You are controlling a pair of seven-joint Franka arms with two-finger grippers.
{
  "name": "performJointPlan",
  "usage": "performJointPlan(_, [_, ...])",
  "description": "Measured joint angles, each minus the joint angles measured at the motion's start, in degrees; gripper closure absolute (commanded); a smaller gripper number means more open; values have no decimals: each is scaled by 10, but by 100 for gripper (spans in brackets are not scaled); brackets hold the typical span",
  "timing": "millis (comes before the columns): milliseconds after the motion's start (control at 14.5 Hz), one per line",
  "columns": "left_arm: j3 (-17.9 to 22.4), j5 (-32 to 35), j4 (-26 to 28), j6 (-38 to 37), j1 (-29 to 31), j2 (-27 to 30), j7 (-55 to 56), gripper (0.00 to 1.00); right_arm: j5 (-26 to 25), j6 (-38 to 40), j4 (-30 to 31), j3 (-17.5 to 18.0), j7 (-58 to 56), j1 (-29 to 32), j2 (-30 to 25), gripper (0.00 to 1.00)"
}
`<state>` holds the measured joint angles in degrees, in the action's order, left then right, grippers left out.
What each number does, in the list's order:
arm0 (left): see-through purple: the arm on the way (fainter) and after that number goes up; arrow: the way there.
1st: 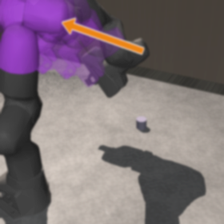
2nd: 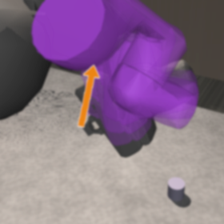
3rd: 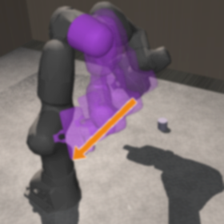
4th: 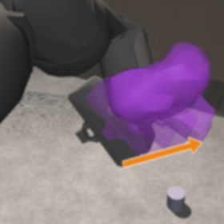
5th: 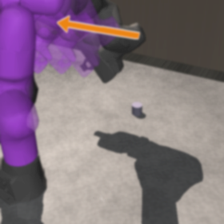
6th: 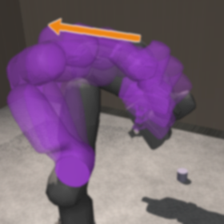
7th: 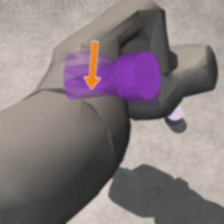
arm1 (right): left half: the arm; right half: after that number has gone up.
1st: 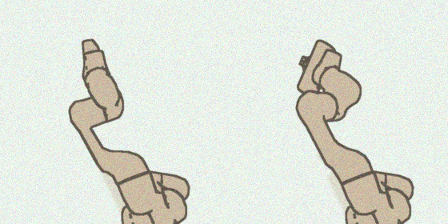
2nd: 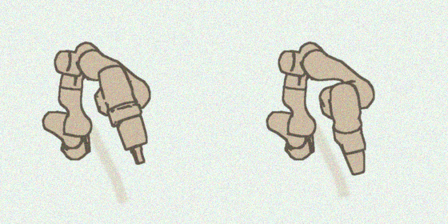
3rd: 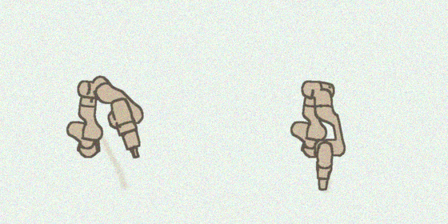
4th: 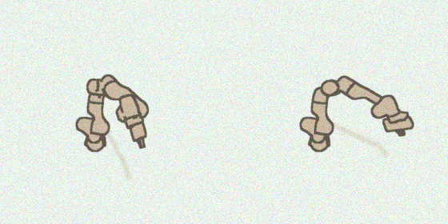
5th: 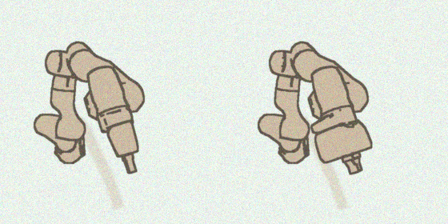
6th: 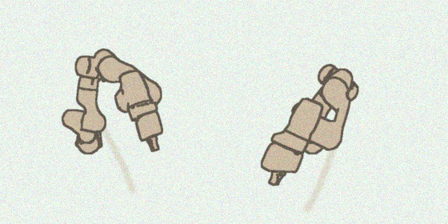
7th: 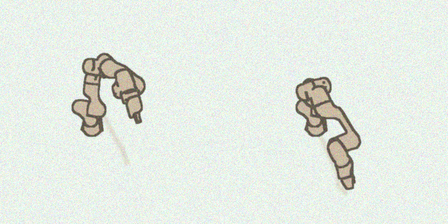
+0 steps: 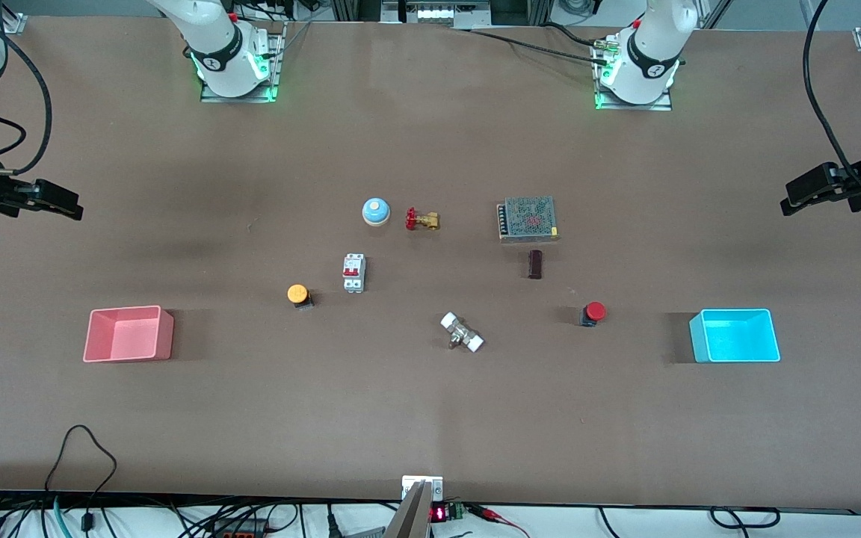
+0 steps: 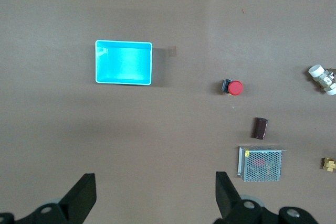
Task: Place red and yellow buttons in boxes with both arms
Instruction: 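Reach the right gripper to the yellow button while the left gripper reaches the red button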
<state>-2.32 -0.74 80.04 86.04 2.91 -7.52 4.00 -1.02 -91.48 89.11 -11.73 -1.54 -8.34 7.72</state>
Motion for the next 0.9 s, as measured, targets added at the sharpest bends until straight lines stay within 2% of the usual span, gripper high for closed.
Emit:
performJointPlan(552, [0,0,-1,0,0,0,0,0,15,-1,4,2,0,-3,2,0])
performJointPlan(897, [-1,0,-1,0,-1,-1,0,0,26,-26,8,4,1,-15,39,0])
